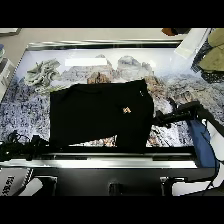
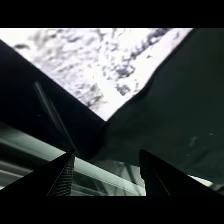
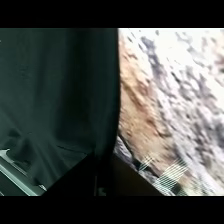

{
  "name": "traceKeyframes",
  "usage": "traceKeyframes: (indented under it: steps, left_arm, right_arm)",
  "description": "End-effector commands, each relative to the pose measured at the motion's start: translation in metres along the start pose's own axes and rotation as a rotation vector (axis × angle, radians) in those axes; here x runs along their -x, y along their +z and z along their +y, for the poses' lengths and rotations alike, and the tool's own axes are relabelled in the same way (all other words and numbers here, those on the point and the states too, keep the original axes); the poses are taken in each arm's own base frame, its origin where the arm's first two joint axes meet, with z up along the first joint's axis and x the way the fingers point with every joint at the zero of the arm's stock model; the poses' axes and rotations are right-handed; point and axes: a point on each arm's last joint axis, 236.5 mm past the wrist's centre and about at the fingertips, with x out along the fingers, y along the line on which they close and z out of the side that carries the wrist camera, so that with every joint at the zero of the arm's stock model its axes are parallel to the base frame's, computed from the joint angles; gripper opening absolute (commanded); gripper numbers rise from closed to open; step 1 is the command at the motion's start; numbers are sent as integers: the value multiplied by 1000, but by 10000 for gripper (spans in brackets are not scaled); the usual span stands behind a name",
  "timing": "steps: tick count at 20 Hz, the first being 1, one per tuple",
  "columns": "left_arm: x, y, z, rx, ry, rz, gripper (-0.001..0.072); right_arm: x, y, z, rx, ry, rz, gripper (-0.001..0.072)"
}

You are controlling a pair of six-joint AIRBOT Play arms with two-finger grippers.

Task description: Fold the clothes and pants, and hang the long-sleeved shirts on hangers.

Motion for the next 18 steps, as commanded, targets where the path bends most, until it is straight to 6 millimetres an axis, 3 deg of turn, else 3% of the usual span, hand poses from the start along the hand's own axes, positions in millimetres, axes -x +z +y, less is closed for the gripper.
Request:
traceKeyframes:
  steps: [1,4,5,6,9,12,14,16,18]
  left_arm:
    - [-7,2,1,-7,5,3,471]
    - [-17,-4,0,-25,20,43,452]
    - [-18,-4,0,-28,24,45,404]
    - [-19,-3,0,-29,25,42,257]
    - [-18,-1,0,-29,25,34,15]
    - [-16,2,-8,-52,-2,22,17]
    - [-8,15,-28,-121,-53,-18,16]
    - [5,35,-54,-209,-65,-80,15]
    - [24,55,-98,-341,-80,-157,15]
  right_arm:
    - [3,1,3,11,0,-10,28]
    - [4,2,5,15,0,-14,28]
    - [5,2,5,16,-1,-16,28]
    - [6,2,6,19,-1,-18,28]
    - [9,2,9,29,-1,-26,28]
    - [17,3,20,54,11,-49,27]
    - [29,6,38,120,33,-90,26]
    - [46,16,56,173,41,-175,25]
    - [67,27,81,224,68,-275,25]
